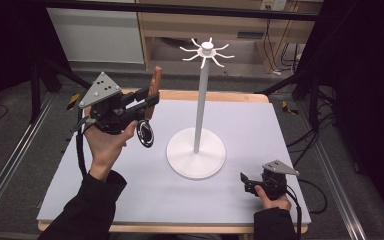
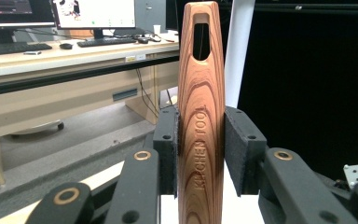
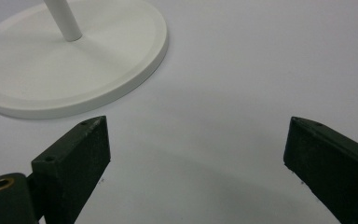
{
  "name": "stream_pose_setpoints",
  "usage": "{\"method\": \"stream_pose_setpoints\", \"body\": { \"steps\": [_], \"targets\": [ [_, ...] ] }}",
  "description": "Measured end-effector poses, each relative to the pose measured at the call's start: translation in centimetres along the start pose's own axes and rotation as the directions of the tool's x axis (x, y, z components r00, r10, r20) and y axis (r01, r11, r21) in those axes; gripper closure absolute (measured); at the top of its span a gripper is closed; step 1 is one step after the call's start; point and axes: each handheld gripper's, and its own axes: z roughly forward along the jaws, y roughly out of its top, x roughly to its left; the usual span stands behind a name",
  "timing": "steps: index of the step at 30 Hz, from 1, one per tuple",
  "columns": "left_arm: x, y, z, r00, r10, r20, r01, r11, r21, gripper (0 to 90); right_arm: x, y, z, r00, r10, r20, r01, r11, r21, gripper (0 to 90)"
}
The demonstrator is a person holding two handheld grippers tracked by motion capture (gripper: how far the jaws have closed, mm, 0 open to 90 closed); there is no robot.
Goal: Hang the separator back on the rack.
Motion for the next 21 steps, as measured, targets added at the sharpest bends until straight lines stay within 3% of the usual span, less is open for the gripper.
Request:
{"method": "stream_pose_setpoints", "body": {
  "steps": [15,17,21],
  "targets": [
    [-1.0,1.5,0.9,0.9996,0.015,0.022,-0.015,0.9998,-0.013,67.7,0.0,0.0,0.0,1.0,0.002,-0.001,-0.002,1.0,-0.002,7.6],
    [-1.2,1.6,0.9,0.9997,0.003,0.022,-0.003,1.0,-0.006,67.7,0.0,0.0,0.0,1.0,0.004,-0.001,-0.004,1.0,0.0,7.6],
    [-1.3,2.1,1.4,0.9994,0.023,0.025,-0.022,0.9996,-0.019,67.7,-0.1,0.0,0.0,1.0,-0.001,0.0,0.001,1.0,-0.004,7.6]
  ]
}}
